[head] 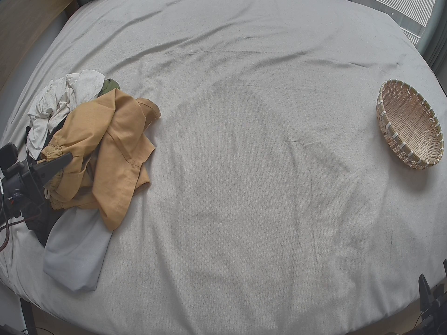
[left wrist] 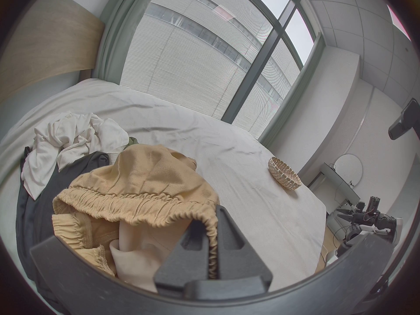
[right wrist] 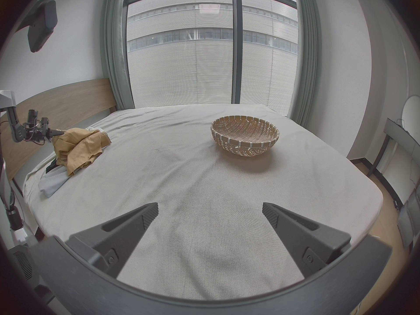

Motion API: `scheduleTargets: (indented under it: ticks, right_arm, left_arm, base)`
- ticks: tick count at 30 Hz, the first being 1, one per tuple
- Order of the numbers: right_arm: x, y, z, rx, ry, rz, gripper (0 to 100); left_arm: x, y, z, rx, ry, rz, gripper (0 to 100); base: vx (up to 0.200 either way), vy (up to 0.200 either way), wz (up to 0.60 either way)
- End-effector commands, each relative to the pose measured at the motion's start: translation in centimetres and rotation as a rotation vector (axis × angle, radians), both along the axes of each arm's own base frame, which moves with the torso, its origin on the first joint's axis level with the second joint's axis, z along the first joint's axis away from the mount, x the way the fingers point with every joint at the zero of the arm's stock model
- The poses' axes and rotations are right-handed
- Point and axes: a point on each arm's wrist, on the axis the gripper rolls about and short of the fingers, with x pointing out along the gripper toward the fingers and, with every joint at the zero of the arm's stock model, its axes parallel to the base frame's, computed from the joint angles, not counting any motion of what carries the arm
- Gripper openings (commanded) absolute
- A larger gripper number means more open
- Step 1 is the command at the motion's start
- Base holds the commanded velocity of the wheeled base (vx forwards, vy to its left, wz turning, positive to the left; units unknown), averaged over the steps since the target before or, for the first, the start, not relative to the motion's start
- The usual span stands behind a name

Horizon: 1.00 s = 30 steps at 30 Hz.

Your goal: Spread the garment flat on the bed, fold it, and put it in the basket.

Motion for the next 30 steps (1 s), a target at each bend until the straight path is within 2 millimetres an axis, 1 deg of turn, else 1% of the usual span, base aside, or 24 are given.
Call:
scheduleTargets:
  ticks: [1,2,4,8,19,20,30]
  right_arm:
    - [0.03,0.00,-0.52,0.000,0.005,0.001,100]
    - [0.03,0.00,-0.52,0.000,0.005,-0.001,100]
    - [0.03,0.00,-0.52,0.000,0.005,-0.001,100]
    - [0.03,0.00,-0.52,0.000,0.005,-0.001,100]
    - [0.03,0.00,-0.52,0.000,0.005,-0.001,100]
    - [0.03,0.00,-0.52,0.000,0.005,0.001,100]
    - [0.03,0.00,-0.52,0.000,0.005,-0.001,100]
  left_arm:
    - [0.97,0.48,-0.02,0.017,-0.017,-0.005,0]
    - [0.99,0.52,0.00,0.021,-0.022,-0.005,100]
    - [1.03,0.96,-0.05,0.035,-0.044,-0.007,100]
    - [0.78,0.86,-0.18,0.035,-0.042,-0.049,100]
    - [0.67,0.84,-0.59,0.071,-0.060,-0.063,100]
    - [0.71,0.85,-0.62,0.074,-0.061,-0.061,0]
    - [0.68,0.90,-0.57,0.074,-0.061,-0.059,0]
  base:
    - [0.000,0.000,0.00]
    - [0.000,0.000,0.00]
    - [0.000,0.000,0.00]
    - [0.000,0.000,0.00]
    - [0.000,0.000,0.00]
    - [0.000,0.000,0.00]
    - [0.000,0.000,0.00]
